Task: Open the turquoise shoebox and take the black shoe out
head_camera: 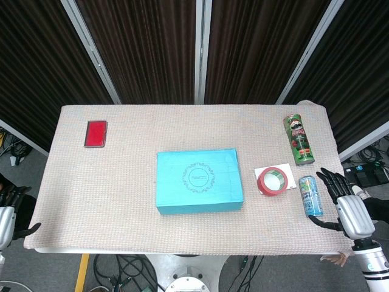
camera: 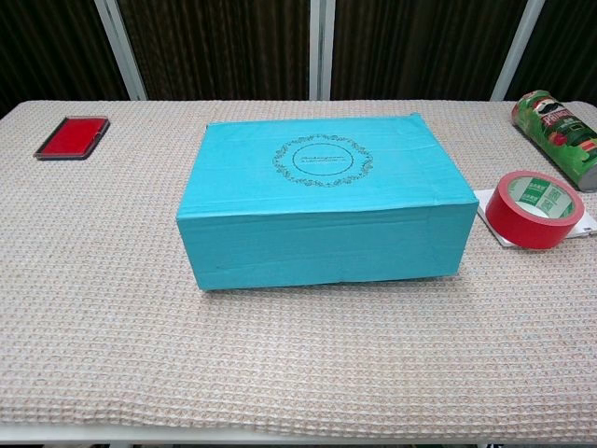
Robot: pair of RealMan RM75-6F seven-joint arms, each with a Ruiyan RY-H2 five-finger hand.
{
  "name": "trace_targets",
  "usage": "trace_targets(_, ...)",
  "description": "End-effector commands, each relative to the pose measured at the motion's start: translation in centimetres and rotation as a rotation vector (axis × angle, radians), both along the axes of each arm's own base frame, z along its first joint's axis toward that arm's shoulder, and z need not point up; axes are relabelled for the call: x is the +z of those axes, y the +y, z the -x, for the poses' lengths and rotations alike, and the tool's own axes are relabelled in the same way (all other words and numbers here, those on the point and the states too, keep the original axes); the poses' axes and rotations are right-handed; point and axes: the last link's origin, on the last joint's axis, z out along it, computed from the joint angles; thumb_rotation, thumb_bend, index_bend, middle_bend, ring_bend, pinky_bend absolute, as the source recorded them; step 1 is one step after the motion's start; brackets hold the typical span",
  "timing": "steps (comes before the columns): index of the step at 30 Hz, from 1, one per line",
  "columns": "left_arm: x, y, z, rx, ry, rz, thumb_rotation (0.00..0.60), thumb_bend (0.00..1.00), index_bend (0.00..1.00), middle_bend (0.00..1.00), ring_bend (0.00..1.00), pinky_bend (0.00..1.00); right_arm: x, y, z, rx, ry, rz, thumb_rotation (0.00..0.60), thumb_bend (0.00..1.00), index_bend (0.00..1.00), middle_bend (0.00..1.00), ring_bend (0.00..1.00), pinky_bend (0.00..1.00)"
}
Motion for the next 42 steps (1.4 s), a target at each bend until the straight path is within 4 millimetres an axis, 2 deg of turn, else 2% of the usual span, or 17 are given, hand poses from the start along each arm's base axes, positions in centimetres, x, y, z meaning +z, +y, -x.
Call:
trace_targets(1,0.0,0.1,0.0,-0.001,0.004,-0.007,0.600,0.02,0.19,0.16,0.08,0.18,0.0,0.0,-0.1,0.002,0.000,0.000,0.600,0.03,0.00,0.00,0.00,0.00)
trace_targets(7,0.1,0.0,0.0,-0.022,0.031,-0.055,0.600,0.02,0.19,0.16,0.08,0.18,0.0,-0.1,-0.1,0.006,0.005,-0.002,0.600,0.03,0.00,0.00,0.00,0.00)
trace_targets(10,0.0,-0.1,0.0,-0.022,0.027,-0.054,0.600,0.02,0.19,0.16,0.08,0.18,-0.2,-0.8,-0.2,0.017,0.027,-0.020,0.600,0.03,0.00,0.00,0.00,0.00)
trace_targets(13,-0.2,-0.1,-0.1,-0.019,0.024,-0.046,0.600,0.02,0.19,0.16,0.08,0.18,-0.8,-2.8,-0.4,0.036,0.098,-0.042,0.600,0.03,0.00,0.00,0.00,0.00)
trace_targets(16,-0.3,-0.1,-0.2,-0.018,0.018,-0.042,0.600,0.02,0.19,0.16,0.08,0.18,-1.9,-5.5,-1.4,0.073,0.167,-0.064,0.600,0.04,0.00,0.00,0.00,0.00)
trace_targets(21,-0.4,-0.3,-0.1,-0.006,0.010,-0.042,0.600,0.02,0.19,0.16,0.08,0.18,-5.3,-10.1,-4.0,0.145,0.227,-0.118,0.600,0.03,0.00,0.00,0.00,0.00)
trace_targets(27,-0.4,-0.4,0.1,0.012,0.003,-0.037,0.600,0.02,0.19,0.16,0.08,0.18,-10.7,-13.0,-7.0,0.248,0.286,-0.183,0.600,0.00,0.00,0.00,0.00,0.00)
trace_targets(35,-0.3,-0.3,0.5,0.022,0.006,-0.031,0.600,0.02,0.19,0.16,0.08,0.18,-16.3,-13.3,-10.4,0.364,0.261,-0.220,0.600,0.00,0.00,0.00,0.00,0.00)
trace_targets(42,-0.5,-0.2,0.6,0.024,0.000,-0.023,0.600,0.02,0.19,0.16,0.08,0.18,-20.4,-11.6,-13.9,0.439,0.155,-0.281,0.600,0.00,0.00,0.00,0.00,0.00)
